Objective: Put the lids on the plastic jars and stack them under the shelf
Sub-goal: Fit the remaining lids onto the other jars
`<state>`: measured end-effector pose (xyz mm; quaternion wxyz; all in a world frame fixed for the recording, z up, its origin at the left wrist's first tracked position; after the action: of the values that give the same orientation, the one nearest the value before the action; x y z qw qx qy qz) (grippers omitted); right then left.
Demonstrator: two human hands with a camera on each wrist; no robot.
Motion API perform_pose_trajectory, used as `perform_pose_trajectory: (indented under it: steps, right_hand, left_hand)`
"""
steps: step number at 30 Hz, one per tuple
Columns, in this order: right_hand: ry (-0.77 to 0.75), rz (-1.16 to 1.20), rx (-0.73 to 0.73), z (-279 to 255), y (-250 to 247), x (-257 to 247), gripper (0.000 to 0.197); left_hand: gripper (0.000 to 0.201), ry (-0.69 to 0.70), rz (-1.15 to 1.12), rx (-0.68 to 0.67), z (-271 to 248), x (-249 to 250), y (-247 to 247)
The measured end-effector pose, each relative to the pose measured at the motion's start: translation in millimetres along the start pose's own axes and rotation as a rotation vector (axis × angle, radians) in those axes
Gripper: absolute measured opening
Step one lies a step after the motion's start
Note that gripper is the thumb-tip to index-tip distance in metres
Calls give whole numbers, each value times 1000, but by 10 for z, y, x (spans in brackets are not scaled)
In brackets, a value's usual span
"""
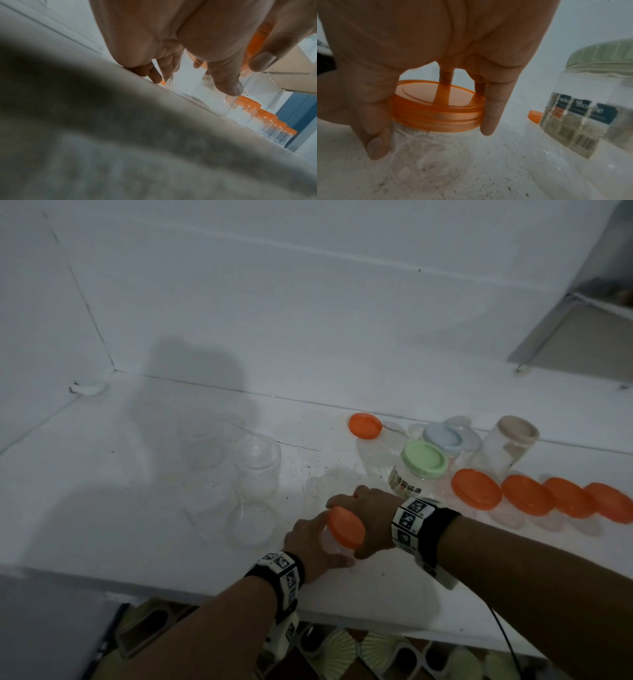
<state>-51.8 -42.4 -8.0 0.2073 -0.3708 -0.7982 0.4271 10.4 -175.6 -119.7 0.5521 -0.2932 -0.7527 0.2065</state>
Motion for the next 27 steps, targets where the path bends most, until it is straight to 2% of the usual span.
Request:
perform_pose_trajectory:
  steps: [11, 14, 17, 19, 22, 24, 27]
  right_hand:
    - [-36, 6, 25, -11, -2, -9, 110]
    - [-32, 79, 54, -4, 12, 1, 106]
    - [-22, 299, 149, -84, -14, 111, 103]
    - [-21, 531, 229, -194, -36, 226, 97]
    - [-102, 911, 302, -376, 20, 282, 95]
    - [-150, 1083, 310, -452, 103, 250, 98]
    - [-189, 1240, 299, -527, 158, 224, 93]
  left_hand:
    - [106, 44, -16, 4, -7, -3, 2]
    - [117, 47, -92, 2, 19, -62, 33]
    - [125, 66, -345, -44, -10, -87, -93]
    - [110, 49, -642, -132, -59, -95, -218]
    - [82, -87, -1141, -276, -257, 14, -359]
    - [75, -119, -1232, -387, -399, 133, -396]
    - [74, -102, -1284, -358, -430, 218, -479]
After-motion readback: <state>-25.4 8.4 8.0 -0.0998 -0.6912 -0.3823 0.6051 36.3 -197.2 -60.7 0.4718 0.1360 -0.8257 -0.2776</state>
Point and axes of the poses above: each hand's wrist, its own z-axis towards the middle knuckle, its own y-axis out of the palm, x = y × z, the point moved 3 cm from there along z, towards the middle knuckle, and after that the axes turned 2 degrees about -x, right-handed, at the moved point
